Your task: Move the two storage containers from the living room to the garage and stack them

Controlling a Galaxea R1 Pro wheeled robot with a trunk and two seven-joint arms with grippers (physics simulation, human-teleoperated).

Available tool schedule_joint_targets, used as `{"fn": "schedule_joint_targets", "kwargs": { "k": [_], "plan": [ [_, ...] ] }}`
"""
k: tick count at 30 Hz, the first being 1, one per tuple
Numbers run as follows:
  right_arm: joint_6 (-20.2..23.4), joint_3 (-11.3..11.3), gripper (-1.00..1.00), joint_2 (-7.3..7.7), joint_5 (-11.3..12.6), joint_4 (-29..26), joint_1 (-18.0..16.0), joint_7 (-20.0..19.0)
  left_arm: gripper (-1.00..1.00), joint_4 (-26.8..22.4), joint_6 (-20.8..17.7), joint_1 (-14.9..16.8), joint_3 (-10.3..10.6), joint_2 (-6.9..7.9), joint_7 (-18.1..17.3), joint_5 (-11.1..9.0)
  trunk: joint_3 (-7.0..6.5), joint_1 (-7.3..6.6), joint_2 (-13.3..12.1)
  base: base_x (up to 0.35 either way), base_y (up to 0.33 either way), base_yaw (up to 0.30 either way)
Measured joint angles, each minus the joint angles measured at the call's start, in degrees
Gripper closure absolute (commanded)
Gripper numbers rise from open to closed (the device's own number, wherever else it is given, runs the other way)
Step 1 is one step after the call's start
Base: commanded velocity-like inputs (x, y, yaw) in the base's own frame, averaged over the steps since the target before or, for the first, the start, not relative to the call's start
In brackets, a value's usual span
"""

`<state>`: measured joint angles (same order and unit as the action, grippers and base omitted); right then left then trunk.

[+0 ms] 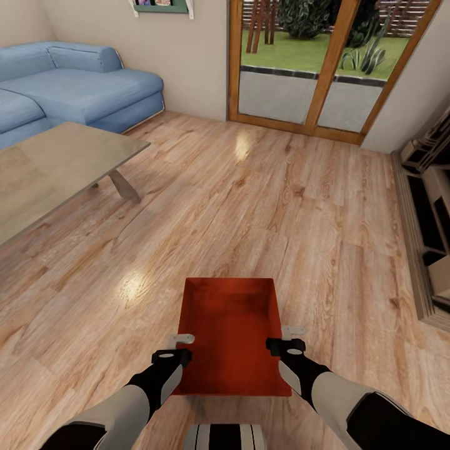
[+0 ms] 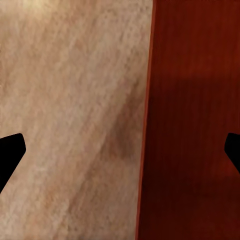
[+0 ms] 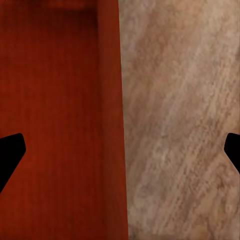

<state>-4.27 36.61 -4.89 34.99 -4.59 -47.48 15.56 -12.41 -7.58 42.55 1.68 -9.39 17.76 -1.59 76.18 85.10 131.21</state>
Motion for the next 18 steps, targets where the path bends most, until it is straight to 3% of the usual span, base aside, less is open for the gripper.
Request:
{"fn": "schedule_joint_targets", "kwargs": {
  "k": [7,13,18],
  "plan": [
    [0.0,0.0,-1.0,-0.01,0.0,0.0,0.0,0.0,-1.0,0.0,0.1,0.0,0.0,-0.01,0.0,0.0,0.0,0.0,0.0,0.0,0.0,0.0],
    [0.0,0.1,-1.0,-0.01,0.0,0.0,0.0,0.0,-1.0,0.0,0.0,0.0,0.0,-0.01,-0.1,0.0,1.07,1.31,2.4,0.0,0.0,0.0],
    [0.0,0.1,-1.0,-0.06,0.0,0.0,0.0,0.0,-1.0,-0.1,0.1,0.0,0.0,-0.01,-0.1,0.0,1.08,1.32,2.4,0.0,0.0,0.0]
  ]
}}
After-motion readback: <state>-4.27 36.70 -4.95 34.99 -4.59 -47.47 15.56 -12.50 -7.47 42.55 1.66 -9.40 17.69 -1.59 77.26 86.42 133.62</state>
